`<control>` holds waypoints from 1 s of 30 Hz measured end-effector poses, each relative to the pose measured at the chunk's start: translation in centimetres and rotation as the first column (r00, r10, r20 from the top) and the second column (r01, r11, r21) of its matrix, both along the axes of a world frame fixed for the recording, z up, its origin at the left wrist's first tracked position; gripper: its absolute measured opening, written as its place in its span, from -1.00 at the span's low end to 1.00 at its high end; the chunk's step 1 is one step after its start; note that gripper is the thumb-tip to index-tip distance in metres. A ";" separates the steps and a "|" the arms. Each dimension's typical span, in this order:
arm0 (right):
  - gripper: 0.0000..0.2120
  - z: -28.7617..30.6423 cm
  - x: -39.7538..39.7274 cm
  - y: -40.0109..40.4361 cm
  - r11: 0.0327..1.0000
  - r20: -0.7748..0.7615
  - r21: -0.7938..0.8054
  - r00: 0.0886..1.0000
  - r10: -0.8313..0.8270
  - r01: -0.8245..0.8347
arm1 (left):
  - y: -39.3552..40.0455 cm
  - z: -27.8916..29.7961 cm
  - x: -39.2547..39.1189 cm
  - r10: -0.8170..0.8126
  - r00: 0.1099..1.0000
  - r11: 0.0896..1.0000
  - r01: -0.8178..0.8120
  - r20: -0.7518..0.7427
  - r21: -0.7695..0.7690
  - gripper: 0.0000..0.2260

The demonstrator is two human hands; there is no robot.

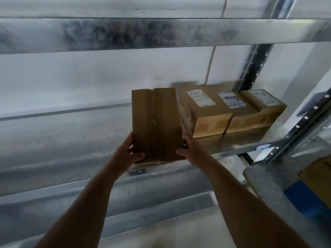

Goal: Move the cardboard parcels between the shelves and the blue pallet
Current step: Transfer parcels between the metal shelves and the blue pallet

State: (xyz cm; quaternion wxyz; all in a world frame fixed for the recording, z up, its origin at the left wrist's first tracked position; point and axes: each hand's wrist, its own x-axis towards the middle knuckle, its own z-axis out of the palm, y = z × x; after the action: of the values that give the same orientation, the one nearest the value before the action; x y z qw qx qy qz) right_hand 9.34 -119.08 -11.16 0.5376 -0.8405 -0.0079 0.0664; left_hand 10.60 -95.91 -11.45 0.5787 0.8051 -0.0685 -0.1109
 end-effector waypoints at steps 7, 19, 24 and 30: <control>-0.21 1.2 -7.6 -2.1 0.998 0.062 0.049 0.998 -0.029 0.026 | -2.1 0.9 -6.5 -0.026 0.992 1.000 0.024 0.125 0.016 -0.28; -0.18 3.0 -22.0 -8.4 0.982 0.162 0.033 0.969 -0.189 0.186 | -9.4 2.5 -16.7 -0.167 0.948 0.983 0.139 0.272 0.122 -0.22; -0.16 4.0 -27.1 -11.7 0.963 0.209 0.067 0.940 -0.269 0.260 | -13.3 3.7 -19.5 -0.229 0.918 0.973 0.207 0.322 0.103 -0.21; -0.19 5.2 -33.5 -16.1 0.894 0.301 0.130 0.842 -0.448 0.430 | -19.6 5.5 -22.0 -0.357 0.858 0.933 0.343 0.369 0.106 -0.23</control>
State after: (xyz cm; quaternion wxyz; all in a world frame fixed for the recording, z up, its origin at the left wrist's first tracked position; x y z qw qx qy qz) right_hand -24.12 -135.23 -5.94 0.5537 -0.8034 0.0949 -0.1971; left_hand -11.45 -115.51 -5.91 0.5095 0.7955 -0.3231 -0.0563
